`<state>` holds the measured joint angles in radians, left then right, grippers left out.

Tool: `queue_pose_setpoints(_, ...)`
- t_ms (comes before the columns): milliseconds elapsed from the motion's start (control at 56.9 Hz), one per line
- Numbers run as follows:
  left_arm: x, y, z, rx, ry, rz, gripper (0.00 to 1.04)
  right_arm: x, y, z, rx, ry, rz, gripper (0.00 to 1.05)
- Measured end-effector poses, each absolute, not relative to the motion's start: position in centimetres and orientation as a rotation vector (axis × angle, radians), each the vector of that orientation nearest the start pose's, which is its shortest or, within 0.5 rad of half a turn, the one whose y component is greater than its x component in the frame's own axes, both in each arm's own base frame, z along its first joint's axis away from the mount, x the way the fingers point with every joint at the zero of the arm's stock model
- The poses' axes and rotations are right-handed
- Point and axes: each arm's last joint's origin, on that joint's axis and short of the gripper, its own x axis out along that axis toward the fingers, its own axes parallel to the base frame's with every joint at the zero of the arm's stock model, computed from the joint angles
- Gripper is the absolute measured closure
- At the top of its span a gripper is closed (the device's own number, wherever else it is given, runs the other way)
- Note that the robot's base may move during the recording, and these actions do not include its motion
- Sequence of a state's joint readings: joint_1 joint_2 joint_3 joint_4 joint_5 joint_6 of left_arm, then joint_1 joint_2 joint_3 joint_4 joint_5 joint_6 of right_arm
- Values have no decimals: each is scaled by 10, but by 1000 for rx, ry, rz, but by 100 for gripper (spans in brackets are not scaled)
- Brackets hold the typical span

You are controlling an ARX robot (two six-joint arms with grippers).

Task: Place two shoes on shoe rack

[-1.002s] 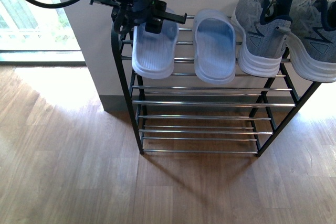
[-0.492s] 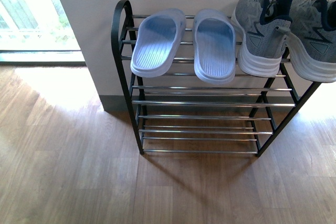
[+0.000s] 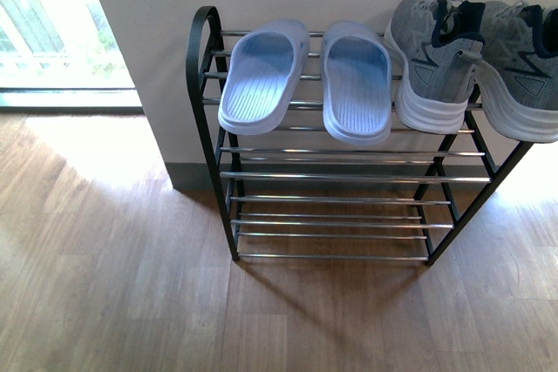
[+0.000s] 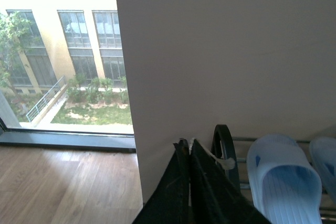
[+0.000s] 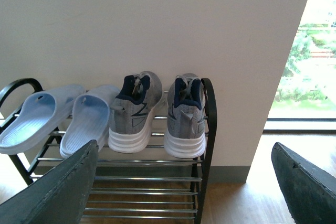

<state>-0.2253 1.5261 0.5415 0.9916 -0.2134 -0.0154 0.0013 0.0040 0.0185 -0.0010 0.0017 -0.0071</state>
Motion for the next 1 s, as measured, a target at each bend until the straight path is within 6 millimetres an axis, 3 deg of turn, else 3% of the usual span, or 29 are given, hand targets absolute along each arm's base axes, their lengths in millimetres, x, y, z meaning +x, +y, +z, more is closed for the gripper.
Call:
queue_pose_setpoints(281, 219, -25, 179, -10, 6, -5, 103, 97, 0, 169, -7, -14, -1, 9)
queue_pose_setpoints(721, 173, -4, 161, -9, 21, -17, 103, 97, 0, 169, -7, -14, -1, 9)
queue_pose_setpoints(1002, 150, -1, 164, -9, 11, -3, 103, 97, 0, 169, -7, -14, 0, 9)
